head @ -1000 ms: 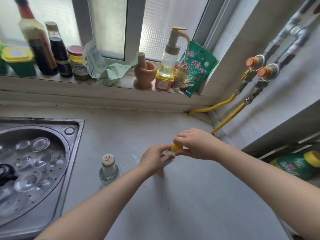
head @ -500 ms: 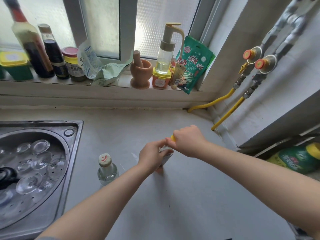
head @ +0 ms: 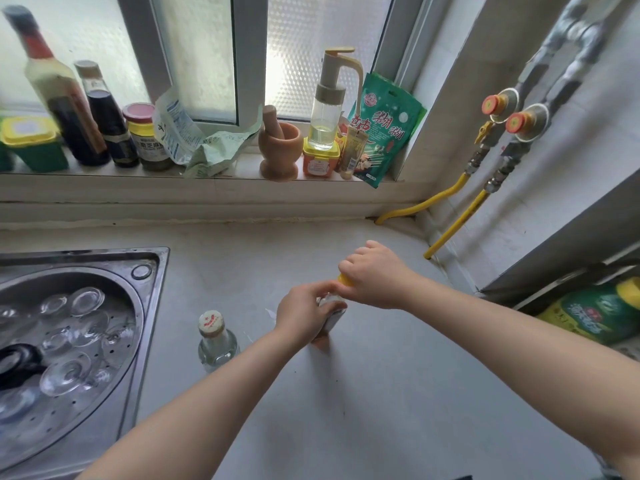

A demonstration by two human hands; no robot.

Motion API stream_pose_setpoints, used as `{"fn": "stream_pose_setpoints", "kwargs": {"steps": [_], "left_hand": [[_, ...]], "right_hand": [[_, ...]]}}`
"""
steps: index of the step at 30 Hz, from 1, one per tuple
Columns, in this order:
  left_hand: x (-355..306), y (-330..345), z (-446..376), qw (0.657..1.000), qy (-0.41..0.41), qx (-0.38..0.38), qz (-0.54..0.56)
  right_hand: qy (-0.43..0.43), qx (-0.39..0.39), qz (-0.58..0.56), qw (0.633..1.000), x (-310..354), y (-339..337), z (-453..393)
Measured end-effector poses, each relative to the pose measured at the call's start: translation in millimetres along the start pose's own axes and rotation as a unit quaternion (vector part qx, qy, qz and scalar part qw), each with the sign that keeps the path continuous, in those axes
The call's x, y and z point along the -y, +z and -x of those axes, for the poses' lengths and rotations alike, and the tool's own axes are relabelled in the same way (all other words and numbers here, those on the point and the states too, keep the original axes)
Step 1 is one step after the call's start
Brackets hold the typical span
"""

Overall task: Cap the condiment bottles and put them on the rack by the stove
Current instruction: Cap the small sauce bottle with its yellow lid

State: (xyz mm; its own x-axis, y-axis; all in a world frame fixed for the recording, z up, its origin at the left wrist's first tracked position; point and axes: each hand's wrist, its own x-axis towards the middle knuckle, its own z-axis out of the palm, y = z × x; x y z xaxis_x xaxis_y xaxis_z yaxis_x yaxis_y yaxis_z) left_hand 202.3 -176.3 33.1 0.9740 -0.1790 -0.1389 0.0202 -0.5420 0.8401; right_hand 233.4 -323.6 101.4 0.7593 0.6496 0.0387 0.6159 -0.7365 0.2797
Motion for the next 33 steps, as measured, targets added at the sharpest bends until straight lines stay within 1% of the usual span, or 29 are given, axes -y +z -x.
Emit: {"fn": "stream_pose_setpoints", "kwargs": {"steps": [1, 3, 4, 6, 8, 10, 11, 12, 13, 15, 17, 19, 21, 23, 26, 29, 33], "left_hand": [[0, 1, 0, 1.000, -0.003, -0.010, -0.007], [-1, 2, 0, 1.000, -0.011, -0.025, -0.013], [-1, 2, 0, 0.999, -0.015, -0.028, -0.014], [-4, 3, 0, 0.999, -0.016, -0.034, -0.019], [-6, 4, 1, 0.998, -0.015, -0.054, -0.032], [-8, 5, 3, 0.996, -0.017, -0.071, -0.044], [-9, 5, 4, 0.996, -0.016, -0.071, -0.047], [-9, 5, 4, 0.997, -0.013, -0.066, -0.045], [-9, 4, 4, 0.998, -0.010, -0.055, -0.037], [-7, 2, 3, 0.999, 0.003, -0.028, -0.031], [-4, 3, 1, 0.999, 0.024, -0.004, -0.033], [0, 5, 2, 0.999, 0.029, 0.021, -0.005], [5, 8, 2, 0.998, 0.019, 0.050, 0.031], [10, 11, 2, 0.997, 0.005, 0.063, 0.052], [12, 10, 1, 0.995, 0.012, 0.089, 0.044], [10, 5, 0, 0.991, 0.042, 0.128, 0.023], [10, 2, -3, 0.986, 0.051, 0.158, 0.002]], "right_hand": [[0.031, 0.006, -0.012, 0.999, 4, -3, -2], [0.122, 0.054, -0.033, 0.991, 14, -7, -4], [0.174, 0.087, -0.042, 0.980, 17, -8, -6], [0.266, 0.164, -0.079, 0.947, 21, -13, -13], [0.310, 0.218, -0.131, 0.916, 18, -15, -18], [0.311, 0.242, -0.147, 0.907, 16, -19, -19], [0.298, 0.238, -0.131, 0.915, 17, -22, -18], [0.269, 0.223, -0.099, 0.932, 17, -24, -15], [0.225, 0.198, -0.061, 0.952, 16, -25, -11], [0.104, 0.114, -0.015, 0.988, 13, -23, -2], [-0.016, 0.039, -0.012, 0.999, 6, -19, 6], [-0.071, 0.010, -0.017, 0.997, 1, -17, 11], [-0.098, 0.022, -0.044, 0.994, -2, -16, 15], [-0.116, 0.043, -0.069, 0.990, -4, -17, 17], [-0.131, 0.076, -0.079, 0.985, -9, -24, 15], [-0.145, 0.092, -0.062, 0.983, -11, -28, 12], [-0.174, 0.120, -0.023, 0.977, -15, -32, 9]]}}
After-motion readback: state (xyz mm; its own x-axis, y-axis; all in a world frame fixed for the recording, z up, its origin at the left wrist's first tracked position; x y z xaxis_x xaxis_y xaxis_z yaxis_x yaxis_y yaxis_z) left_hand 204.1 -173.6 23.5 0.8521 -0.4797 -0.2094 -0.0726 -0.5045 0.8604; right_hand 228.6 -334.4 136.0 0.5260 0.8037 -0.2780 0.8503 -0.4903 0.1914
